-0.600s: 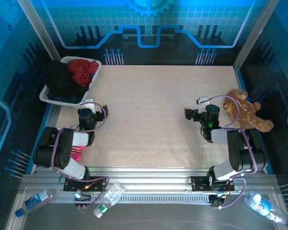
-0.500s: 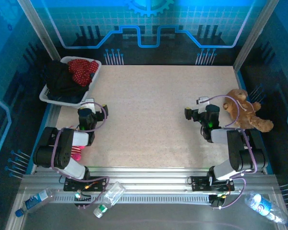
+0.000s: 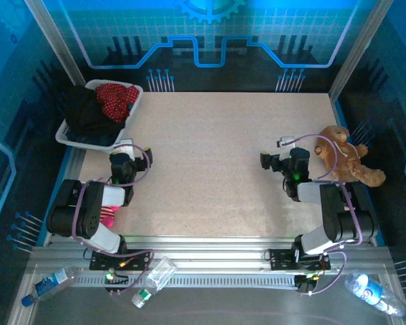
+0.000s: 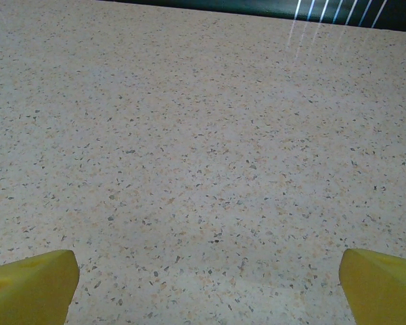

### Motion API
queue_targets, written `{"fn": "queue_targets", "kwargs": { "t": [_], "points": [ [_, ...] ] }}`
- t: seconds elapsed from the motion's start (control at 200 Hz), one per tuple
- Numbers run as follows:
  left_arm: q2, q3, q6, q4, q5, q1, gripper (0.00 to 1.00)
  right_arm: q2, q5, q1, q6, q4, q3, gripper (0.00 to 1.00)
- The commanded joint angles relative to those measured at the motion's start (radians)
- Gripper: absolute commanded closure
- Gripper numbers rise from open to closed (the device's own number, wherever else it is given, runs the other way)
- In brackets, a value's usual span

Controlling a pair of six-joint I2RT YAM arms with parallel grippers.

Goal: Fold and stack the skirts

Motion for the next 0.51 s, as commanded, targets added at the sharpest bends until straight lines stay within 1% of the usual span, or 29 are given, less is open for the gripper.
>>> {"fn": "queue_targets", "kwargs": {
  "t": [0.0, 0.15, 0.205, 0.255, 0.32, 0.395, 0.435, 0.5],
  "points": [
    [0.002, 0.006, 0.010, 0.015, 0.017, -0.002, 0.01, 0.001, 0.009, 0.006, -0.007, 0.035, 0.000, 0.00],
    [0.000, 0.000, 0.013, 0.027, 0.004, -0.004, 0.01, -0.001, 0.007, 0.006, -0.008, 0.034, 0.000, 0.00],
    [-0.043, -0.020, 0.004, 0.025, -0.024, -0.006, 0.01, -0.031, -0.008, 0.005, -0.013, -0.041, 0.028, 0.00],
    [-0.122, -0.037, -0.003, -0.012, -0.039, -0.006, 0.01, -0.072, -0.026, 0.007, -0.022, -0.140, 0.068, 0.00],
    [-0.255, -0.045, -0.036, -0.148, -0.060, -0.006, 0.01, -0.127, -0.045, 0.008, -0.033, -0.263, 0.118, 0.00],
    [-0.415, -0.036, -0.081, -0.340, -0.063, -0.006, 0.01, -0.186, -0.065, 0.010, -0.022, -0.328, 0.157, 0.00],
    [-0.491, -0.019, -0.130, -0.466, -0.101, -0.006, 0.01, -0.212, -0.067, 0.011, 0.000, -0.354, 0.180, 0.00],
    [-0.608, 0.037, -0.227, -0.677, -0.200, -0.005, 0.01, -0.240, -0.059, 0.014, 0.060, -0.430, 0.245, 0.00]
  ]
}}
